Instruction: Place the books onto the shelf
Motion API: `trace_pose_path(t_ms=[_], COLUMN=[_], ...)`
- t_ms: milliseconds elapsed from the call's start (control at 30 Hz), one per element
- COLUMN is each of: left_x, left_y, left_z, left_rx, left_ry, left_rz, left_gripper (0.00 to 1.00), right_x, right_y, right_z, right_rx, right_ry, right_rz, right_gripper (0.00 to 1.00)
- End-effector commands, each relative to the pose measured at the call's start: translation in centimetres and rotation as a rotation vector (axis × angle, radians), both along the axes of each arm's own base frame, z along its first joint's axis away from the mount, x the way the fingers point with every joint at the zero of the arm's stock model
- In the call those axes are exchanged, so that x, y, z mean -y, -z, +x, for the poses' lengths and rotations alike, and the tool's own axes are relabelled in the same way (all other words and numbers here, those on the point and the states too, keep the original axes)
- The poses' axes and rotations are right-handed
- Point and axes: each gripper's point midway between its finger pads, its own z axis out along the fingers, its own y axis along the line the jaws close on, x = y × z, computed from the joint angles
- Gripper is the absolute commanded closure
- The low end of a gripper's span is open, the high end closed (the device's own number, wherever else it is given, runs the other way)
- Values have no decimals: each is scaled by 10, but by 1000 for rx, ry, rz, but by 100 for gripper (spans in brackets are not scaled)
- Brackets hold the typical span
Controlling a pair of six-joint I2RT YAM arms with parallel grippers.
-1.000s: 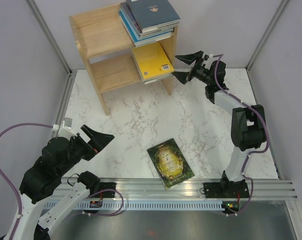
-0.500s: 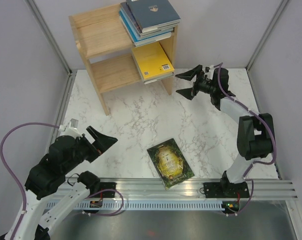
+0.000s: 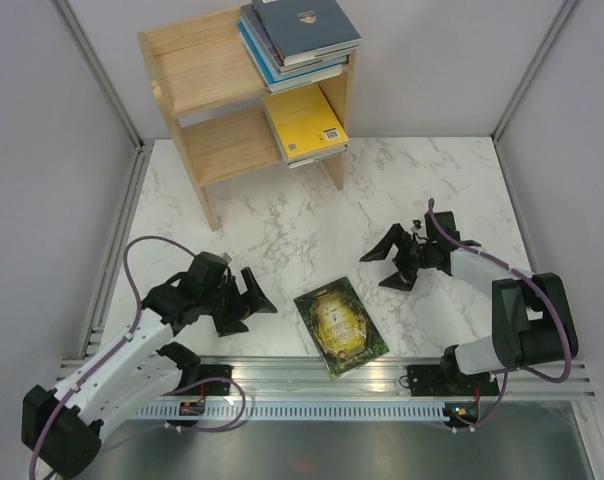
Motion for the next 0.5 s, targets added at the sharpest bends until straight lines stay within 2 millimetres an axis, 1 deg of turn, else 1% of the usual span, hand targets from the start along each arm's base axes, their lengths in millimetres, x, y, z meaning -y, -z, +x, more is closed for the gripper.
trace_pose_path(t_ms=[0,33,67,100,133,167,200,233,267,300,333,367,400,433,467], left_x=[21,24,25,29,36,37,44,51,54,61,71,72,80,92,98], left_y=[12,18,35,40,41,55,59,61,69,74,72,87,90,86,91], left_z=[6,6,1,-3,2,-2,-8,-5,-6,-13,-9,-10,-16,-9,-12], left_rx=[35,26,-22,-44,-22,-63,-79,-66,-88,-105,-86,-121,-127,-105,-115], left_ry=[116,124,132,143,149,151,168,178,183,212,228,228,262,274,285], left_rz=[-73,-81,-68,-81,-107,-96,-107,-122,-107,-95,-100,-46,-27,-33,-15], left_gripper=[0,0,0,0,0,0,0,0,0,0,0,0,0,0,0], right_x=[18,21,28,32,36,42,44,46,49,51,53,55,57,57,59], right_y=[22,28,37,42,46,51,54,54,57,58,59,63,67,70,76], right_z=[-32,-38,-48,-55,-60,-68,-74,-78,-82,-84,-87,-93,-97,-100,-109], right_rx=[-4,-11,-55,-79,-95,-120,-137,-142,-150,-150,-150,-161,-170,-179,-200], right_ry=[-70,-91,-91,-94,-96,-97,-95,-94,-92,-93,-94,-100,-102,-110,-120], right_rz=[-140,-165,-211,-236,-262,-296,-307,-315,-337,-349,-357,-368,-377,-378,-383], right_gripper=[2,2,2,2,2,2,2,2,2,2,2,2,2,2,2])
